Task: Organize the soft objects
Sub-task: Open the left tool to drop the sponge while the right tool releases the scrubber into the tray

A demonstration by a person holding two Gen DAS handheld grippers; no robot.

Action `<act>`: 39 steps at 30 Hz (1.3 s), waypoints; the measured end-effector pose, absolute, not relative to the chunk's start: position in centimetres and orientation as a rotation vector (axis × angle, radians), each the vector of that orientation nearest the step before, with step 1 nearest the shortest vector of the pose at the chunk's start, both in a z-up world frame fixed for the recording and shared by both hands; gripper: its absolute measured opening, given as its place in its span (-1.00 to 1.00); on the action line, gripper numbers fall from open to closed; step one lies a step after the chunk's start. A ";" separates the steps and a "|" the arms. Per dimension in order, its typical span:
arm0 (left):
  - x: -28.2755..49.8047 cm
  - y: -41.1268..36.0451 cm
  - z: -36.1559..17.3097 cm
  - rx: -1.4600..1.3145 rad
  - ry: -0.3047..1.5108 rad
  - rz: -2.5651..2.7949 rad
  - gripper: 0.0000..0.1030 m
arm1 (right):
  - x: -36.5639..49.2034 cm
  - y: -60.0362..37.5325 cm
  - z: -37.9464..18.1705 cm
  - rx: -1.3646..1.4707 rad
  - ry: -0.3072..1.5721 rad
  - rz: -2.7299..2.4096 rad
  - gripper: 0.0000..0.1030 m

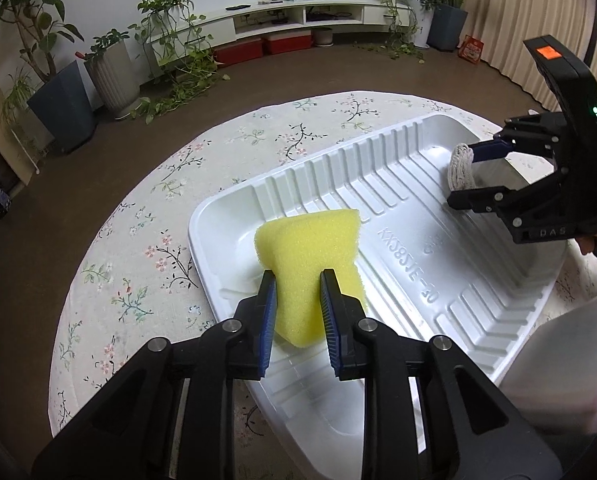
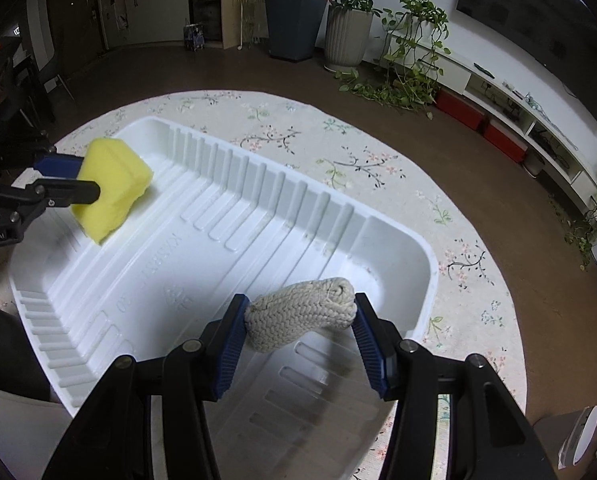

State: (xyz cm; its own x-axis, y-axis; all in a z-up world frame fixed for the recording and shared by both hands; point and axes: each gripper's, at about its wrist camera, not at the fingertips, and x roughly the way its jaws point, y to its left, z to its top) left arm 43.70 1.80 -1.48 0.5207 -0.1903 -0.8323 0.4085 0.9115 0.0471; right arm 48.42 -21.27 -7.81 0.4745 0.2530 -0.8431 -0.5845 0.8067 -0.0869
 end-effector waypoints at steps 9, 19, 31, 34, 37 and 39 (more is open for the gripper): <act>43.8 2.1 -1.3 0.240 0.936 -0.335 0.14 | 48.1 -21.1 -7.7 -0.410 0.918 0.499 0.21; 43.3 2.4 -1.0 0.255 0.899 -0.316 0.25 | 47.6 -21.8 -7.1 -0.408 0.882 0.478 0.37; 42.7 3.0 0.4 0.251 0.849 -0.283 0.29 | 47.5 -22.8 -5.7 -0.381 0.840 0.462 0.41; 42.2 3.5 0.8 0.232 0.833 -0.280 0.29 | 47.2 -23.1 -5.2 -0.367 0.833 0.467 0.41; 41.3 4.6 1.4 0.187 0.819 -0.276 0.38 | 46.8 -23.8 -4.5 -0.339 0.823 0.484 0.49; 40.9 5.0 1.6 0.168 0.815 -0.274 0.49 | 46.4 -24.2 -3.9 -0.326 0.812 0.504 0.53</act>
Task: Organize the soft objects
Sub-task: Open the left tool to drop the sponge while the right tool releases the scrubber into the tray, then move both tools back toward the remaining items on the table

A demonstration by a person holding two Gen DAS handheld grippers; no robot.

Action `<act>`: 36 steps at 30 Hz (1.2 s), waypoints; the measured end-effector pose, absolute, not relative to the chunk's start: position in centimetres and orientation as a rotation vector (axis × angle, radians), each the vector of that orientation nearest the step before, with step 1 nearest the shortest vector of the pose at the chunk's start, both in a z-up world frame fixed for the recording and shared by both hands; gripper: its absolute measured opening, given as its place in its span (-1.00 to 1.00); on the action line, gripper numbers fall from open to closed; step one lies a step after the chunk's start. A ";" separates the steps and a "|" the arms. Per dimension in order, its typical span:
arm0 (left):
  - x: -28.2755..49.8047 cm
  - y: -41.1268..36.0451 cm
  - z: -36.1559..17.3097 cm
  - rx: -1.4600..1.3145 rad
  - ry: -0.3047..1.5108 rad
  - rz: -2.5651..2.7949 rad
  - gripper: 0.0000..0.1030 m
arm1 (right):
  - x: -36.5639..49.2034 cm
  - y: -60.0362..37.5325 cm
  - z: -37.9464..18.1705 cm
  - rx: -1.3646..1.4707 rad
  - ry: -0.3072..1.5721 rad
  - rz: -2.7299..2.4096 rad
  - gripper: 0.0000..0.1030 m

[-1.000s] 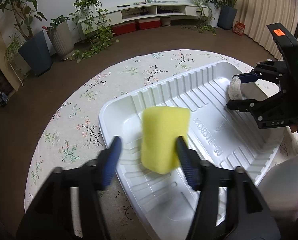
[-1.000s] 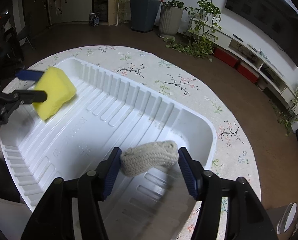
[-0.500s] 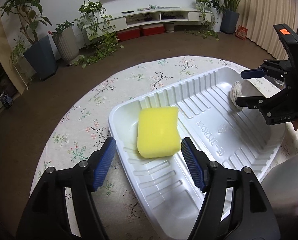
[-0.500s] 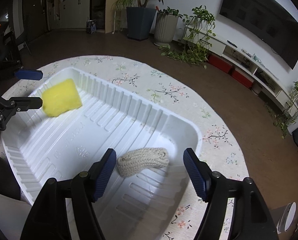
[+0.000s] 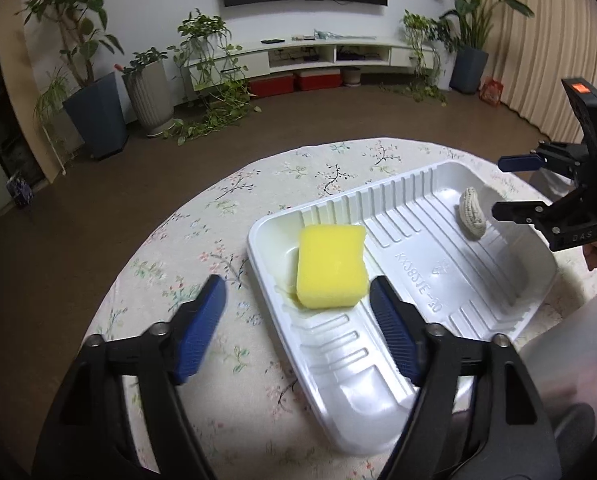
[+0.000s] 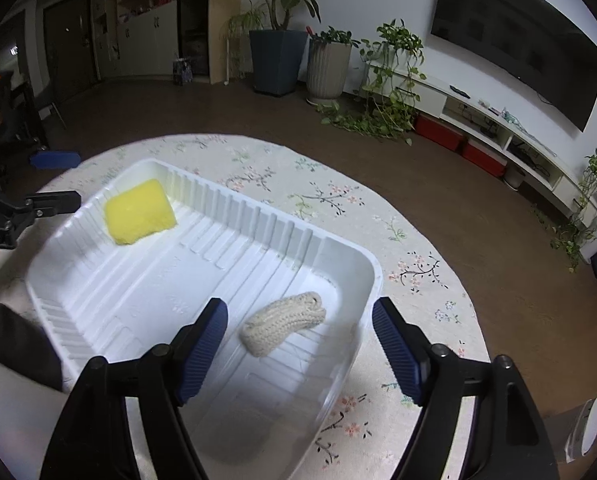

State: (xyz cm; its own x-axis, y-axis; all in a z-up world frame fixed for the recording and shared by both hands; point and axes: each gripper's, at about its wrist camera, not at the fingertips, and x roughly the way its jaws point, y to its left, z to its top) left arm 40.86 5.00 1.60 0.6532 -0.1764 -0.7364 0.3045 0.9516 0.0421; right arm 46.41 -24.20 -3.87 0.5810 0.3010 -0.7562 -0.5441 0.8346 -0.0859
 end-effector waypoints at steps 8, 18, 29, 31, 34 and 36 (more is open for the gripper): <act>38.6 6.5 2.7 0.128 0.779 -0.238 1.00 | 44.9 -25.4 -2.5 -0.294 0.804 0.510 1.00; 37.6 6.9 3.5 0.097 0.746 -0.227 1.00 | 43.7 -26.7 -1.6 -0.277 0.767 0.455 1.00; 34.7 7.9 4.2 0.052 0.724 -0.198 1.00 | 41.9 -28.6 -0.1 -0.228 0.751 0.417 1.00; 33.4 8.2 4.4 0.054 0.721 -0.186 1.00 | 41.0 -29.1 0.2 -0.217 0.751 0.410 1.00; 31.5 8.9 4.7 0.031 0.714 -0.179 1.00 | 39.6 -29.8 0.2 -0.208 0.755 0.394 1.00; 29.7 9.3 4.7 0.016 0.714 -0.171 1.00 | 38.4 -30.5 0.1 -0.196 0.758 0.386 1.00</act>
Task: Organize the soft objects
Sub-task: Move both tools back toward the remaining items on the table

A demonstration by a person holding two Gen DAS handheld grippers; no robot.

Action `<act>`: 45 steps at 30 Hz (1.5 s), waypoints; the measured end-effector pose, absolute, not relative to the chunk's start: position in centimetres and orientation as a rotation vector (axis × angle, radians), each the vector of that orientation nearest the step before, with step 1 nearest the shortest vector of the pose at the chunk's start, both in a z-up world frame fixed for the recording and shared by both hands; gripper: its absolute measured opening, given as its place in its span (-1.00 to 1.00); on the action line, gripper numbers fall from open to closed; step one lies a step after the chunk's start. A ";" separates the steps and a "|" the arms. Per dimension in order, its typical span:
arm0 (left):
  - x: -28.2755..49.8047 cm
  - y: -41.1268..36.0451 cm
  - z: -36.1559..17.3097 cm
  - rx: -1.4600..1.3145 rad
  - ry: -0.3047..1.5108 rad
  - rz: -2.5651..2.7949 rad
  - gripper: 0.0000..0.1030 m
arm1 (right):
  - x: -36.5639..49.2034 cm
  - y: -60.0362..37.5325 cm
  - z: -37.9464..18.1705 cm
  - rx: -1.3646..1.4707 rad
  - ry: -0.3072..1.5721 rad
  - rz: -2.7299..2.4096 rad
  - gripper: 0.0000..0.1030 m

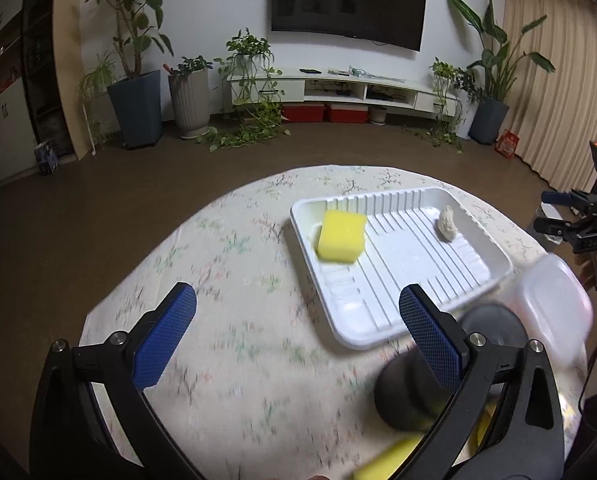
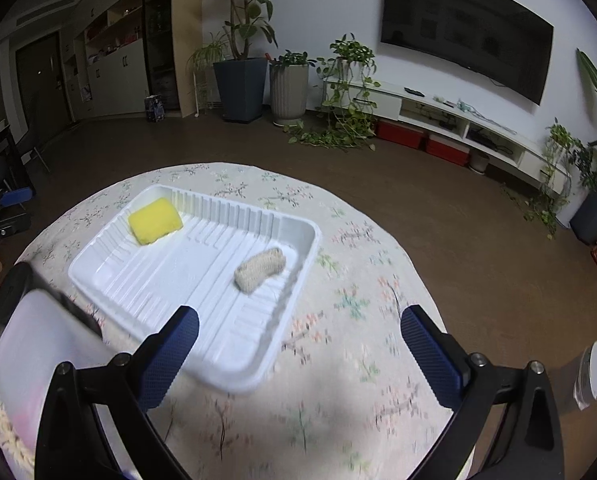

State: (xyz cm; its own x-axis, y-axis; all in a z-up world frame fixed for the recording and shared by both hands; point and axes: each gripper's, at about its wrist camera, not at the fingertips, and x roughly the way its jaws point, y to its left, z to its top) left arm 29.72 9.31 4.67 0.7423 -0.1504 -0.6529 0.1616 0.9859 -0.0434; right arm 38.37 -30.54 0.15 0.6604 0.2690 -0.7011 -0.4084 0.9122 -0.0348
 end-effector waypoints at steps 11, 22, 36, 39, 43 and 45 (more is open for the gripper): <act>21.3 10.3 4.1 -0.023 0.717 -0.172 1.00 | 31.3 -33.4 -0.3 -0.129 0.785 0.347 1.00; 13.5 7.5 3.5 -0.041 0.718 -0.232 1.00 | 22.7 -32.3 -1.3 -0.063 0.820 0.372 1.00; 6.5 2.1 0.3 -0.013 0.747 -0.326 1.00 | 13.1 -28.4 -5.3 -0.031 0.875 0.414 1.00; 5.7 1.1 -0.2 -0.015 0.754 -0.339 1.00 | 11.8 -27.7 -5.5 -0.026 0.866 0.425 1.00; 5.4 -0.2 -0.5 -0.015 0.752 -0.357 1.00 | 10.7 -26.7 -5.5 -0.034 0.859 0.446 1.00; 5.4 -0.7 -0.7 -0.021 0.748 -0.369 1.00 | 10.2 -26.1 -5.4 -0.043 0.854 0.449 1.00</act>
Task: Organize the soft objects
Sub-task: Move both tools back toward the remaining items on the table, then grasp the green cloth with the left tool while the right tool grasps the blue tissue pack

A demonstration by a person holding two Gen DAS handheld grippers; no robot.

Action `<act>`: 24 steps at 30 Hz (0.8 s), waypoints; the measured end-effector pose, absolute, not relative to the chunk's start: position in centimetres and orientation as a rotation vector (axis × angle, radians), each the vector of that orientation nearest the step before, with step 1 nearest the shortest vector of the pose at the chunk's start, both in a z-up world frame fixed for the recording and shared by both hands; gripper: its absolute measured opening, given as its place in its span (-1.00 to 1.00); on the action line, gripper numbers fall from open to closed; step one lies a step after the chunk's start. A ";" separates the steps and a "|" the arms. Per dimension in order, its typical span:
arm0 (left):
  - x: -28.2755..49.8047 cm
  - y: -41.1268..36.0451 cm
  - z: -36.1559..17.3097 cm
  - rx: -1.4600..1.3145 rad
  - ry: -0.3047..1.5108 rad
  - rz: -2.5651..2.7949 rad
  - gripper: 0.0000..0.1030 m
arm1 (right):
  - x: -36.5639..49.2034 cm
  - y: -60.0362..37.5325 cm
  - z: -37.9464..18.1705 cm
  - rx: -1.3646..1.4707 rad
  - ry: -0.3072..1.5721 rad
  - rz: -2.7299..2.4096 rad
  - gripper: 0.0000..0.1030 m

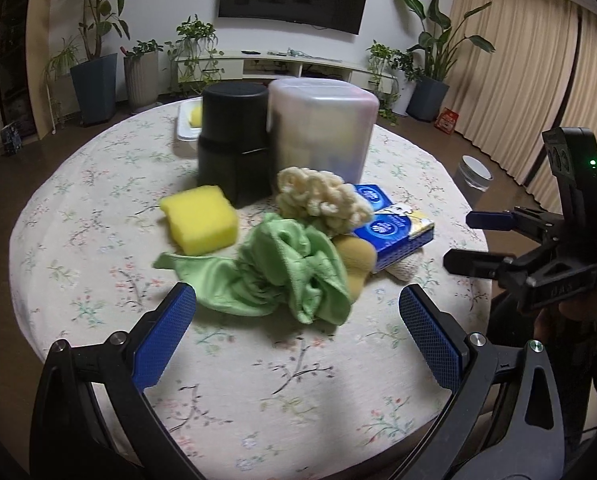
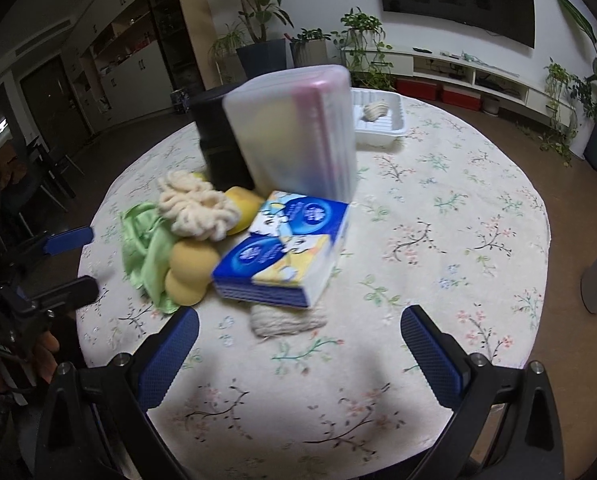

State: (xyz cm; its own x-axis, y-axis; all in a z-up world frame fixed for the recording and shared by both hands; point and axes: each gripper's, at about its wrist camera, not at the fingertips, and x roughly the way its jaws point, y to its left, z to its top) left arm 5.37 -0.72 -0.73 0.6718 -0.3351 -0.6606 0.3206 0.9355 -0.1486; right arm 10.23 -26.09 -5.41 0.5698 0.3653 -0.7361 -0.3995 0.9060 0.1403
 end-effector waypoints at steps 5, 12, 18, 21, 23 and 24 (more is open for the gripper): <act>5.4 -0.2 -0.5 -0.129 0.662 -0.379 1.00 | 9.8 -25.2 -5.3 -0.056 0.849 0.452 1.00; 8.5 -1.1 -2.1 -0.057 0.874 -0.282 1.00 | 11.4 -25.2 -5.9 -0.064 0.868 0.431 1.00; 9.6 -0.9 -3.5 -0.082 0.915 -0.277 1.00 | 12.3 -24.0 -6.1 -0.119 0.876 0.426 1.00; 10.0 -0.9 -3.9 -0.068 0.916 -0.276 1.00 | 12.7 -23.4 -6.1 -0.131 0.887 0.415 1.00; 10.2 -0.8 -3.9 -0.070 0.913 -0.282 1.00 | 13.1 -23.3 -6.2 -0.123 0.901 0.412 1.00; 10.3 -0.7 -3.9 -0.070 0.910 -0.287 1.00 | 13.5 -23.2 -6.4 -0.115 0.918 0.409 1.00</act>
